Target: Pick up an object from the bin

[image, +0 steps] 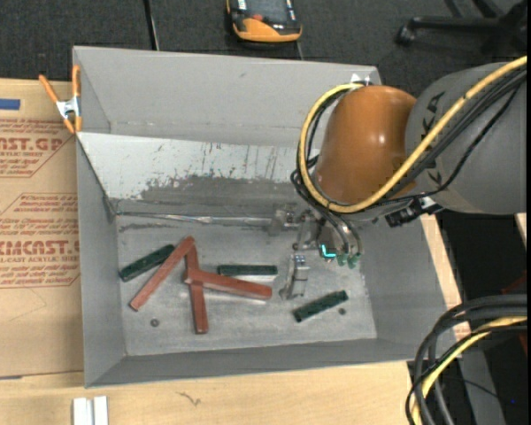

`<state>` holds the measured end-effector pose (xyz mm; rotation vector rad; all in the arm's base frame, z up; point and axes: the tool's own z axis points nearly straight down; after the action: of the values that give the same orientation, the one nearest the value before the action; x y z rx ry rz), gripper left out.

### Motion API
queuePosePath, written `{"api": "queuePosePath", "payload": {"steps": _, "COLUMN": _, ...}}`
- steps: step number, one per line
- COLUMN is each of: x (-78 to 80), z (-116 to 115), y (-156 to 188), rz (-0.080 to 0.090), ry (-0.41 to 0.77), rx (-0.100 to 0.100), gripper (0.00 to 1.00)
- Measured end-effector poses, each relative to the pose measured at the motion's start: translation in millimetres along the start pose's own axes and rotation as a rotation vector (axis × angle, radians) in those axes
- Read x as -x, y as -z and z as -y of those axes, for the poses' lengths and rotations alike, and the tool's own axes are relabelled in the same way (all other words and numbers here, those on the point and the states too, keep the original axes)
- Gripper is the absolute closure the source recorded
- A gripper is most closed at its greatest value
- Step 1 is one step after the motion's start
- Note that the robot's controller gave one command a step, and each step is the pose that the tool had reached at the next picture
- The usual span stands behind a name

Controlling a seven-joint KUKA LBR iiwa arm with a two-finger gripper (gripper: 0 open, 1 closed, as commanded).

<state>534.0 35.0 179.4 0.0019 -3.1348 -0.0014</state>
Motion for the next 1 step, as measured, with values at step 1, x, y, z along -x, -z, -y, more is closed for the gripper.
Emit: {"api": "queuePosePath", "payload": {"steps": 1, "x": 1.8, "z": 0.1, "y": 4.3, "rz": 0.008, "ry": -0.001, "rx": 0.000, "gripper": 0.00}}
